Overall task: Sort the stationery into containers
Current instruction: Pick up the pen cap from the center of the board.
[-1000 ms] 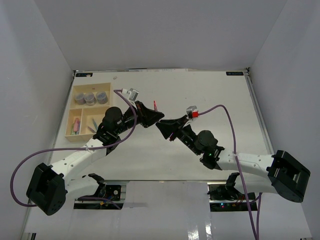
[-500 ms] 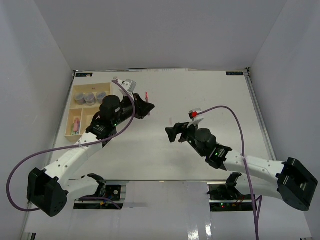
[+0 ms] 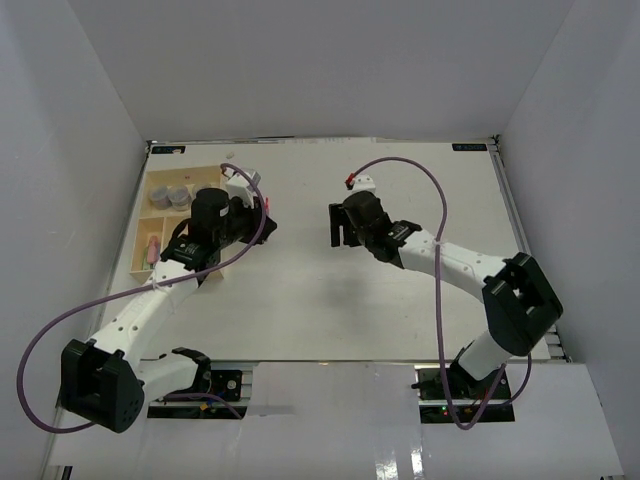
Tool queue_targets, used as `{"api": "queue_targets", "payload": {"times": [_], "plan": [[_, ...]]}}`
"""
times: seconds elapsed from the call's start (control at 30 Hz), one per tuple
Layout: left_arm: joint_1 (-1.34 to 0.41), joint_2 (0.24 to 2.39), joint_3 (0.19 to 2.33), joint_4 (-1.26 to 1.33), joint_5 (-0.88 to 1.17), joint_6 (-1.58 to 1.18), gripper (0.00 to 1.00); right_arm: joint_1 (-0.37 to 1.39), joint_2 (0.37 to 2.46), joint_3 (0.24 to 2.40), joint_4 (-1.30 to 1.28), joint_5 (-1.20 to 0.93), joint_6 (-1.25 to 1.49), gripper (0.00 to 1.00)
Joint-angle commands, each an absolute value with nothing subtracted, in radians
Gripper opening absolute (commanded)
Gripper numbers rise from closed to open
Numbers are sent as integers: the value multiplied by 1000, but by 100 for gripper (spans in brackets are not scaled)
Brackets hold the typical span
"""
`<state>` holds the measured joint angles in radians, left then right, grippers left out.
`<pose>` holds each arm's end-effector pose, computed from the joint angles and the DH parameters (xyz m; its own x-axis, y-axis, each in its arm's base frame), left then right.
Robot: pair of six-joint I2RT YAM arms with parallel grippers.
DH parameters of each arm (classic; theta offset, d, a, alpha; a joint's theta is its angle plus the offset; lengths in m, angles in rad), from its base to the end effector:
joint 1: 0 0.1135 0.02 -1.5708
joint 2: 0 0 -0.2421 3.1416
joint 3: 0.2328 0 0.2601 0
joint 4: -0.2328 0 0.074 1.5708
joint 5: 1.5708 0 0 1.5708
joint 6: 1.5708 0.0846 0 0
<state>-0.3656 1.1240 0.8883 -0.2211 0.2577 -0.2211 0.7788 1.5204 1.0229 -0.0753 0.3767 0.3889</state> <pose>0.2868 -0.1329 0.2624 -0.5246 -0.0263 -0.8510 0.4554 0.8359 -0.3065 0.2974 0.2498 0.2045 -0.5212 -0.0190 -0.8532 -0.2545 0.9577 0.1342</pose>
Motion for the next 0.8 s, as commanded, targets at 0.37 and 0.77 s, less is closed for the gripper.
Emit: {"api": "queue_targets", "payload": {"times": [0.37,0.77], "plan": [[-362,1127,819,-230,212,-163,0,739,1887,1373,-365,330,405,57],[-362,1115,815,-225,229,-167,0,707,2013,1448,-391,308,391,49]]}}
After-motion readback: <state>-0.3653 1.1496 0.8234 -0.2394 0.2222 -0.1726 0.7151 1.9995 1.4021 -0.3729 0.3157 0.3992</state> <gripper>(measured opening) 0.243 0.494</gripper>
